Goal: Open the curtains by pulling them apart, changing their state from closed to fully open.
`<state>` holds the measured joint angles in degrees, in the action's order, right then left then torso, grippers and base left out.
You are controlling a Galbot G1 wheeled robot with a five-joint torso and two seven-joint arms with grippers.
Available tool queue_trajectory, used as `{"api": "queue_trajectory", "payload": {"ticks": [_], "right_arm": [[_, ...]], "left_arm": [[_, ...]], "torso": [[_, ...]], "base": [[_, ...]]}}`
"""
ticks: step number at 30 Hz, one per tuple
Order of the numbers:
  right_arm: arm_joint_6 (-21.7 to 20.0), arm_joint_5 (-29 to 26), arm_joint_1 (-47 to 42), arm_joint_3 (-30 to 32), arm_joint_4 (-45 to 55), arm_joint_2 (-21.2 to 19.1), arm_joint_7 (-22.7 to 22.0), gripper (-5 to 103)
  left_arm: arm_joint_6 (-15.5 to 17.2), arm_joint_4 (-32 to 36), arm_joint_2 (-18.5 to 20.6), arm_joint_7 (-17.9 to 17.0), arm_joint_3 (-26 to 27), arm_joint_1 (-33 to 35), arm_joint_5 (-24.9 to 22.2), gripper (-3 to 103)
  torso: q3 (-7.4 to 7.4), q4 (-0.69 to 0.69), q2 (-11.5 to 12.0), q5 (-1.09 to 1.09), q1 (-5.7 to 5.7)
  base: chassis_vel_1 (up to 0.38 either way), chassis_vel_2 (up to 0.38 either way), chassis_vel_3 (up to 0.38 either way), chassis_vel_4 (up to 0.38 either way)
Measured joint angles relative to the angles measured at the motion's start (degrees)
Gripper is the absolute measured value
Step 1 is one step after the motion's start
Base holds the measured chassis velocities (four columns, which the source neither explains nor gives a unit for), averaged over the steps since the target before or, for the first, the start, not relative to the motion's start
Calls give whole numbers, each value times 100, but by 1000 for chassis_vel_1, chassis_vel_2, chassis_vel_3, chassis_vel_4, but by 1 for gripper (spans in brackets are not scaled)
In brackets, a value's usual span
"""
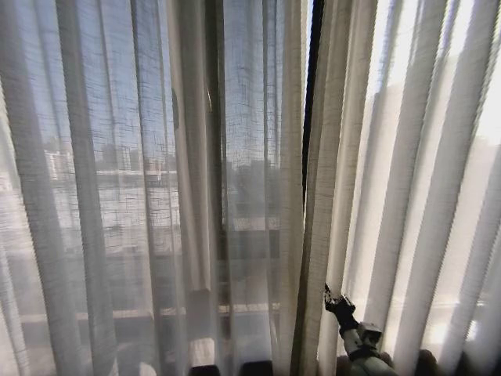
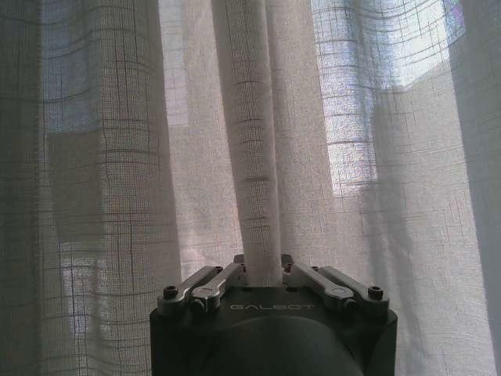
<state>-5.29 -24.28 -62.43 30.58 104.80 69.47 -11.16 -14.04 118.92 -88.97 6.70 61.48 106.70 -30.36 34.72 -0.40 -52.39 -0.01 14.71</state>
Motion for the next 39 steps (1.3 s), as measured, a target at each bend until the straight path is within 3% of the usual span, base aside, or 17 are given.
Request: {"api": "queue_trajectory", "payload": {"ticks": [5, 14, 18, 33, 39], "right_arm": [[-191, -233, -87, 5, 135, 16, 2, 1], [-260, -664, -337, -50, 445, 90, 288, 0], [-33, -685, -547, -16, 588, 174, 549, 0], [6, -728, -656, 35, 797, 129, 715, 0], [54, -686, -1102, 3, 1190, 262, 914, 0]], "left_arm": [[1, -21, -7, -1, -3, -2, 1, 100], [-1, -76, 10, 0, -31, 3, -10, 100], [10, -63, 29, 1, -86, -43, 44, 100], [0, -25, 0, 8, -64, -17, 76, 100], [-14, -56, -5, 9, -23, -30, 35, 100]], "torso": [[0, 0, 0, 0, 0], [0, 0, 0, -1, 0], [0, 0, 0, 0, 0], [0, 1, 0, 0, 0], [0, -2, 0, 0, -1]], "base": [[0, 0, 0, 0], [0, 0, 0, 0], [0, 0, 0, 0], [0, 0, 0, 0], [0, 0, 0, 0]]}}
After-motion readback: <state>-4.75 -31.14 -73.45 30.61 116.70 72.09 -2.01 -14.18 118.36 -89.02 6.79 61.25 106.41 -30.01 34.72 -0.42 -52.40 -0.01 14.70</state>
